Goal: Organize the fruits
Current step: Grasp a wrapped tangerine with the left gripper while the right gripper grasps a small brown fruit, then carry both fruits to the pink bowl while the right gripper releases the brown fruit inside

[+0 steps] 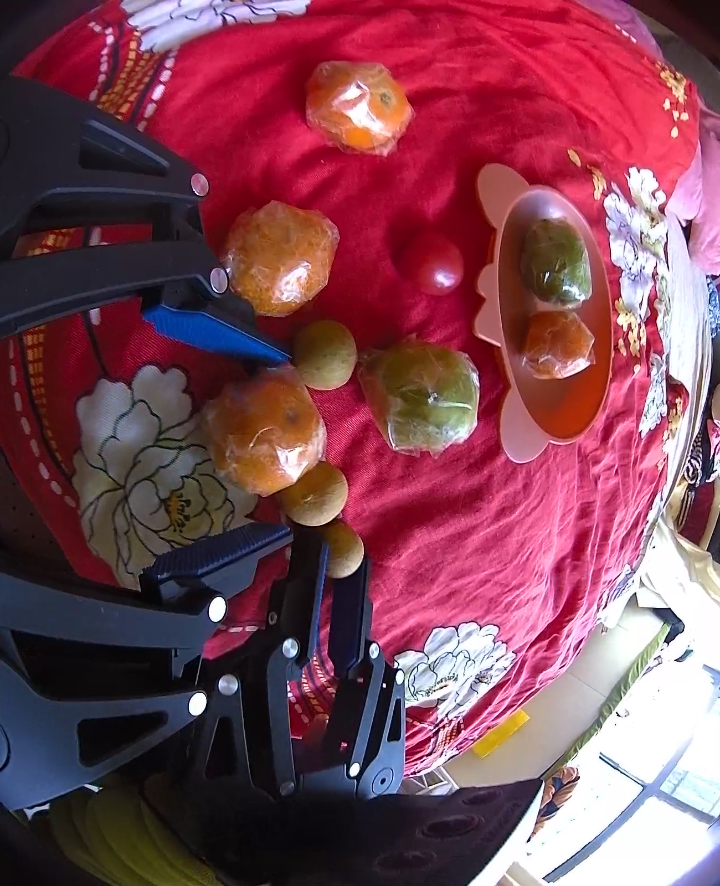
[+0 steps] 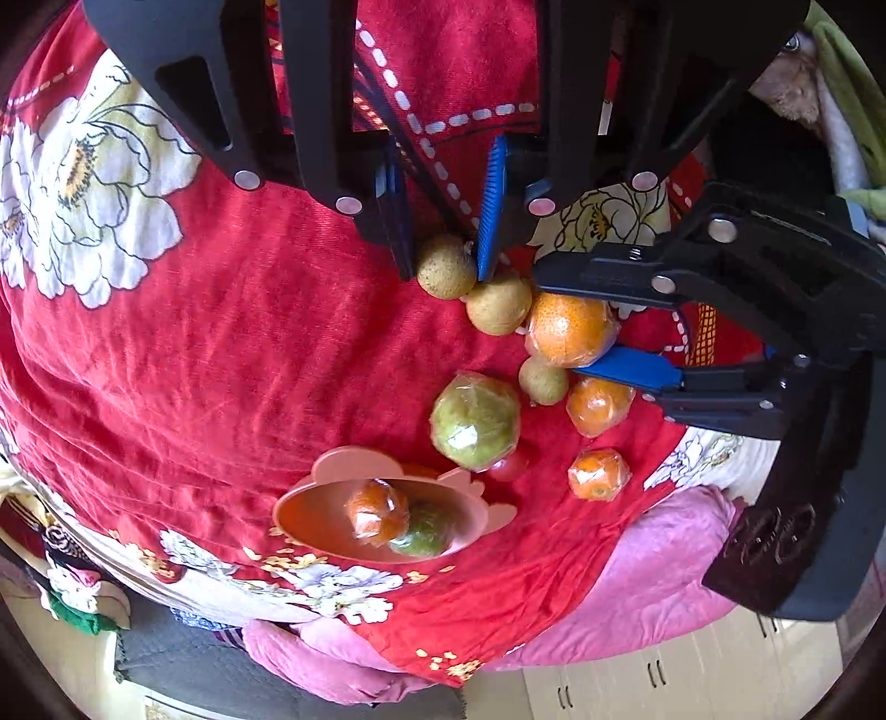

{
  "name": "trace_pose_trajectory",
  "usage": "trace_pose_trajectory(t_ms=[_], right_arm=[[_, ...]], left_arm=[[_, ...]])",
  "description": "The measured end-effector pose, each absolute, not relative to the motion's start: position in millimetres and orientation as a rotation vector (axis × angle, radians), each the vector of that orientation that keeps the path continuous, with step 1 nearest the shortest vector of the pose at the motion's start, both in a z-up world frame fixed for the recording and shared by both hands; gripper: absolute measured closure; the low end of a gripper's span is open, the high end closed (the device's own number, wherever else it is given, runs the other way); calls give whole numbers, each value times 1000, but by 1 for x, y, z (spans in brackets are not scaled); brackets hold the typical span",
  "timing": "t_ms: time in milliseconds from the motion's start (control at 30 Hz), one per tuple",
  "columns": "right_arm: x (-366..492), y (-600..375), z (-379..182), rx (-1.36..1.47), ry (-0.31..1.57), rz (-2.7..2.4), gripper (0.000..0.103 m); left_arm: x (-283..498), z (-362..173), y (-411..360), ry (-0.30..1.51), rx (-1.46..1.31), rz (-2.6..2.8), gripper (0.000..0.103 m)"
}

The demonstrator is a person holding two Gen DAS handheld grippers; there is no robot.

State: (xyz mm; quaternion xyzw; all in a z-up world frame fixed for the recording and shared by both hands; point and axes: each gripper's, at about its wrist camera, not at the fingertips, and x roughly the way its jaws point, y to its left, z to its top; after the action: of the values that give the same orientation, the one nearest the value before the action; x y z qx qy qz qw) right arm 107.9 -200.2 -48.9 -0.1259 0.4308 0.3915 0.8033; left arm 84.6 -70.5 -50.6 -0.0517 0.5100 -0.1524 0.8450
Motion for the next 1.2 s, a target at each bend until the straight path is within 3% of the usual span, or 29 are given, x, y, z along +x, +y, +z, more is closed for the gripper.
trace_pose_trajectory(t_ms=[267, 400, 1200], right_arm=[[110, -202, -49, -248, 924, 831, 82], [110, -204, -48, -238, 923, 824, 82], [136, -208, -5, -163, 832, 774, 82]], left_arm=[[90, -57, -73, 1078, -104, -337, 60], [90, -55, -70, 1072, -115, -360, 71], [104, 8, -28, 956, -162, -318, 71]])
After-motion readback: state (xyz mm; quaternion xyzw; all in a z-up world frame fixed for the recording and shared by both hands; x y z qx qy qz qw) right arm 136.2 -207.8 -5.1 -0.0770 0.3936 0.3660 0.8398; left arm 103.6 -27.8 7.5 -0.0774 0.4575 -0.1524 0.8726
